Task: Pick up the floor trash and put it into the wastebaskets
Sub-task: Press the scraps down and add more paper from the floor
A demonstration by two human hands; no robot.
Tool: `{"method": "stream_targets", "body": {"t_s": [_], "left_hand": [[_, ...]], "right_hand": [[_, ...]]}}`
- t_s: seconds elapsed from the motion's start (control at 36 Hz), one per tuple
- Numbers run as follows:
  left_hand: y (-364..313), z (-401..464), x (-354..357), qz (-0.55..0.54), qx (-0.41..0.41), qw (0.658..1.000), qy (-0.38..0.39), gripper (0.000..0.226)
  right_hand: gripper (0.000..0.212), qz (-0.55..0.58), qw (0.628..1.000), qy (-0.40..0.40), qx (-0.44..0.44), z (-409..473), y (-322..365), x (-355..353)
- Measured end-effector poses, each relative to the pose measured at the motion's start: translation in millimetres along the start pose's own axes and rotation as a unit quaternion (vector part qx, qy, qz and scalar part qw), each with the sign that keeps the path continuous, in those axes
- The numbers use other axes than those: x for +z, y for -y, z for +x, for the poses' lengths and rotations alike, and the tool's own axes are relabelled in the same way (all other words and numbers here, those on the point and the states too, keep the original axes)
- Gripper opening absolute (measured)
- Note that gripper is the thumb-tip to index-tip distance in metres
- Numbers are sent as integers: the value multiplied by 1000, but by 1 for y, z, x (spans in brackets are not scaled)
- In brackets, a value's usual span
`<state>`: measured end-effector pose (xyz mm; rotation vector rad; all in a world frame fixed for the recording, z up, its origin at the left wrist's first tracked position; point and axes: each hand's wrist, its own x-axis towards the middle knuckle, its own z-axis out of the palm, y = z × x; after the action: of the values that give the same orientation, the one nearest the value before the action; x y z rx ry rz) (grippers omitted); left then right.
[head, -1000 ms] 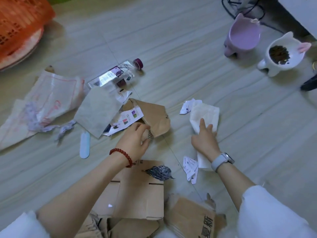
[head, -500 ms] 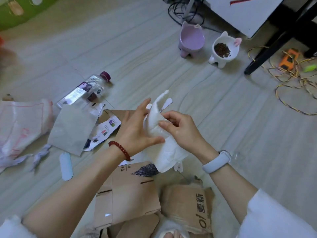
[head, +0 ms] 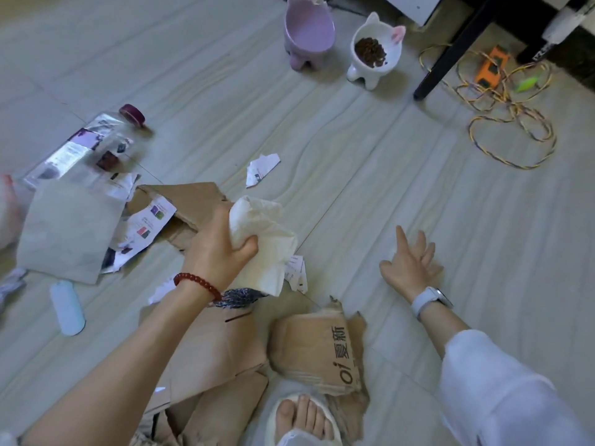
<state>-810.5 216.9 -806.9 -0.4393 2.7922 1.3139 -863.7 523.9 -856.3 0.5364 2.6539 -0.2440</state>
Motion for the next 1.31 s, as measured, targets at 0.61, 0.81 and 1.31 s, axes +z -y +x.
{"method": "stream_targets", "body": {"t_s": [0.61, 0.81, 1.31], "left_hand": [[26, 3, -60, -16, -65, 990, -123, 48], [34, -4, -66, -16, -61, 991, -121, 45], [42, -14, -60, -46, -96, 988, -109, 47]], "right_hand": [[51, -283, 891, 87, -344, -57, 128, 48], [26, -291, 890, 82, -342, -49, 134, 47], [17, -244, 903, 16, -353, -61, 122, 59]]}}
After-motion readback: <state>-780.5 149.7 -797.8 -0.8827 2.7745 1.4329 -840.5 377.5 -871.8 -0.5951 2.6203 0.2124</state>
